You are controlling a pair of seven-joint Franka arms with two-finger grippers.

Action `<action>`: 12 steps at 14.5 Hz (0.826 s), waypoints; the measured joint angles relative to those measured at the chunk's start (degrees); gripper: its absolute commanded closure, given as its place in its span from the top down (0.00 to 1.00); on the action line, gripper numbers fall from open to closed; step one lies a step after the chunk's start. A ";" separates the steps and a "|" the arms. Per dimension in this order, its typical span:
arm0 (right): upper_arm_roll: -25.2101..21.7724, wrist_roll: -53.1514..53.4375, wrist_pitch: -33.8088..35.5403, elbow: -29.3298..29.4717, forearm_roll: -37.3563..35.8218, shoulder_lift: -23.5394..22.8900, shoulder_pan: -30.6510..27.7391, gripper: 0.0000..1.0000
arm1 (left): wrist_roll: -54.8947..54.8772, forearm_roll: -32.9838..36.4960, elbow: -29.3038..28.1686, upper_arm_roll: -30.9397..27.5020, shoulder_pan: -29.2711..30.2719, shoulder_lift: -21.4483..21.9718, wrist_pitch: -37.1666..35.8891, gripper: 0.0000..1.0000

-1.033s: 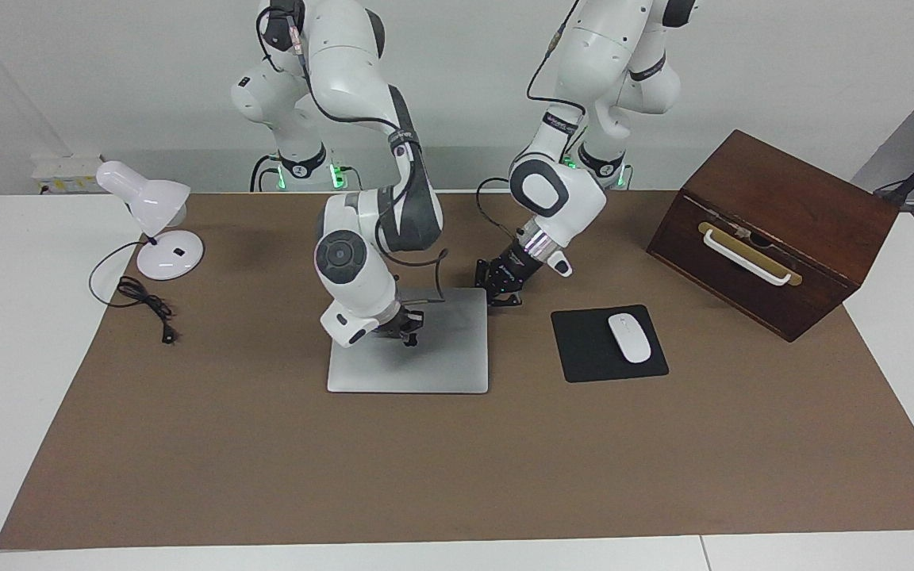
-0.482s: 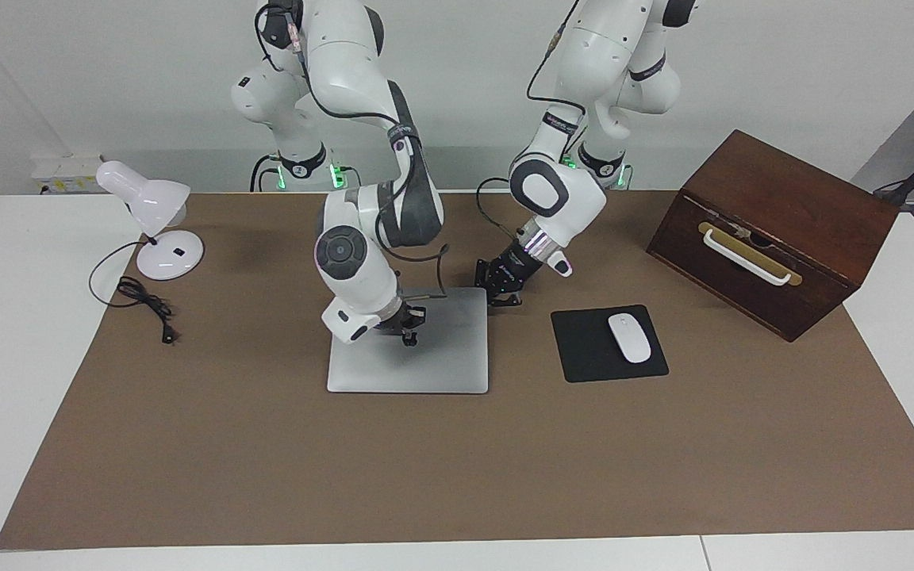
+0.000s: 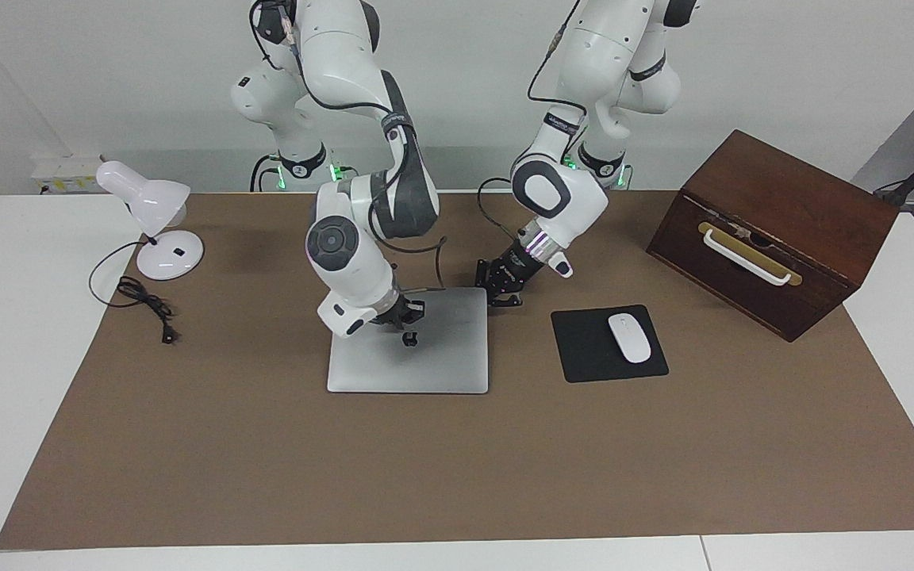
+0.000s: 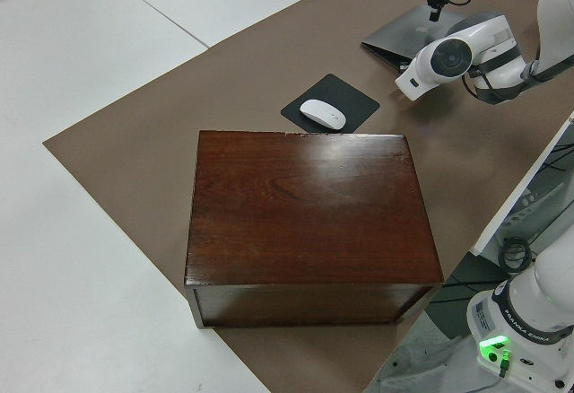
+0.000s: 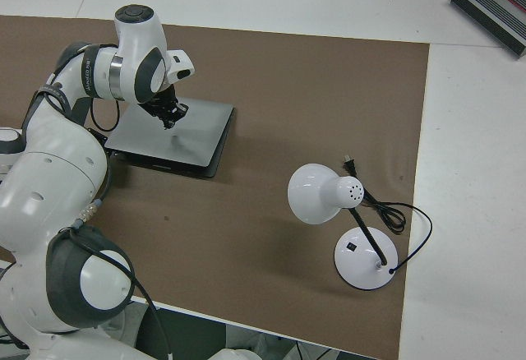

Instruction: Close laptop with both arms

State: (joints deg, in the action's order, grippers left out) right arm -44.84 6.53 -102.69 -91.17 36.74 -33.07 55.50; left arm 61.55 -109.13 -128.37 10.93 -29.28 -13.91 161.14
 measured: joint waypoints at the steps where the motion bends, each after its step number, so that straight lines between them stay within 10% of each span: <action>1: 0.01 0.00 0.44 0.02 0.00 0.41 -0.55 0.00 | -0.01 0.00 0.00 0.00 0.00 0.00 0.00 0.00; 12: 2.79 -0.04 6.18 3.14 -3.56 4.96 -8.87 0.00 | -0.04 0.00 -0.37 -0.07 1.75 0.28 -0.14 0.00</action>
State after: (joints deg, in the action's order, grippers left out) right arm -42.05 6.49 -96.51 -88.04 33.17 -28.11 46.64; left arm 61.50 -109.13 -128.74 10.86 -27.53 -13.63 161.00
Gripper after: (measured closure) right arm 0.991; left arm 0.991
